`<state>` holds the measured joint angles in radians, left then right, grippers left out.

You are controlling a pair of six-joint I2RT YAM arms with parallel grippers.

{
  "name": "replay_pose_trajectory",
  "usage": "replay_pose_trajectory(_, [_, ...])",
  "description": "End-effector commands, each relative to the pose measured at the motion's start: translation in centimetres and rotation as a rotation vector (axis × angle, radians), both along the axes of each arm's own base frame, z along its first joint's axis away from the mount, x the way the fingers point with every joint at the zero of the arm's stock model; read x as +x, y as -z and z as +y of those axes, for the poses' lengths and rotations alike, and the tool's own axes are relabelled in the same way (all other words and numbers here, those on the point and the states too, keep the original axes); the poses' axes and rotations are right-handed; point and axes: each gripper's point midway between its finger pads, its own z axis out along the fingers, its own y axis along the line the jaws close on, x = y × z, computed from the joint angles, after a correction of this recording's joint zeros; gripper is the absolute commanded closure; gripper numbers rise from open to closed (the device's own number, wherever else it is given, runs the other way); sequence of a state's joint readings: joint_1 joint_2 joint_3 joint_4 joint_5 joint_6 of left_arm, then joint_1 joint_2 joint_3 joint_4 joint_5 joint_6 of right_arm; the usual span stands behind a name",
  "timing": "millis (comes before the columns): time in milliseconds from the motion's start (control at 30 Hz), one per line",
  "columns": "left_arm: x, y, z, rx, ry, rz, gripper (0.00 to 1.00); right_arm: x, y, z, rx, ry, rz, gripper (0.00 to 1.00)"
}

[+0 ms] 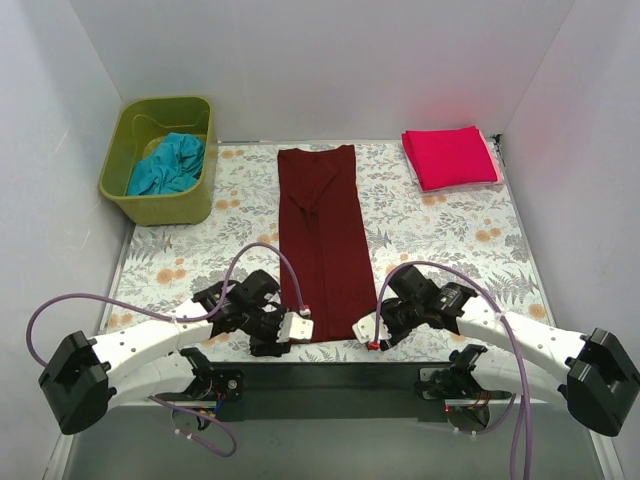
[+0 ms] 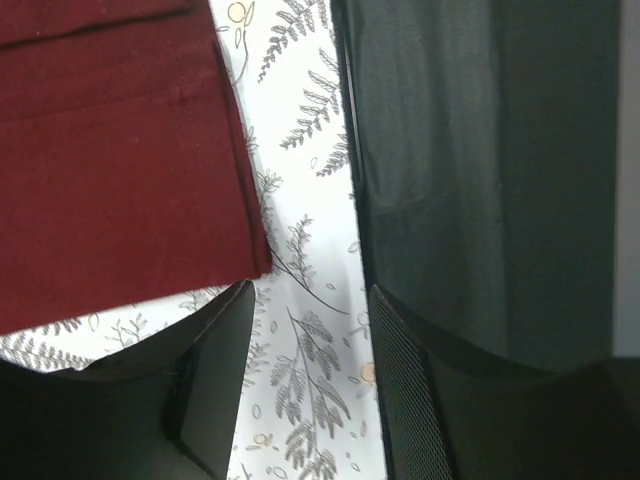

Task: Fold and stack the t-shirts
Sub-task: Fold the tshirt

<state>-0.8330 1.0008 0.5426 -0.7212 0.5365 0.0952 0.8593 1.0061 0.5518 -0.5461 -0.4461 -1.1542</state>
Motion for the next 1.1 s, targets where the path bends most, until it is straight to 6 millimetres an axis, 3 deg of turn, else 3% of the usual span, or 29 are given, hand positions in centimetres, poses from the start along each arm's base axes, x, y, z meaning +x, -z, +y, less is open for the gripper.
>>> replay_pose_trajectory(0, [1.5, 0.8, -1.2, 0.017, -0.035, -0.099, 0.53, 0.8, 0.3, 1.0, 0.044, -0.051, -0.103, 0.51])
replay_pose_trajectory(67, [2.0, 1.3, -1.5, 0.028, -0.043, -0.138, 0.54, 0.2, 1.5, 0.7, 0.029, -0.065, -0.106, 0.54])
replay_pose_trajectory(267, [3.2, 2.0, -2.1, 0.033, -0.057, -0.226, 0.58, -0.1, 2.5, 0.8, 0.017, -0.075, -0.113, 0.58])
replay_pose_trajectory(767, [3.3, -1.7, -3.9, -0.079, -0.014, -0.319, 0.50, -1.0, 5.8, -0.9, -0.076, -0.073, -0.073, 0.67])
replay_pose_trajectory(933, [2.4, -0.5, -3.9, -0.047, 0.012, -0.258, 0.49, -1.1, 6.8, -1.7, -0.131, -0.053, -0.048, 0.72])
replay_pose_trajectory(1067, [2.4, 0.9, -3.9, -0.017, 0.011, -0.247, 0.49, -1.3, 7.0, -2.1, -0.158, -0.034, -0.028, 0.84])
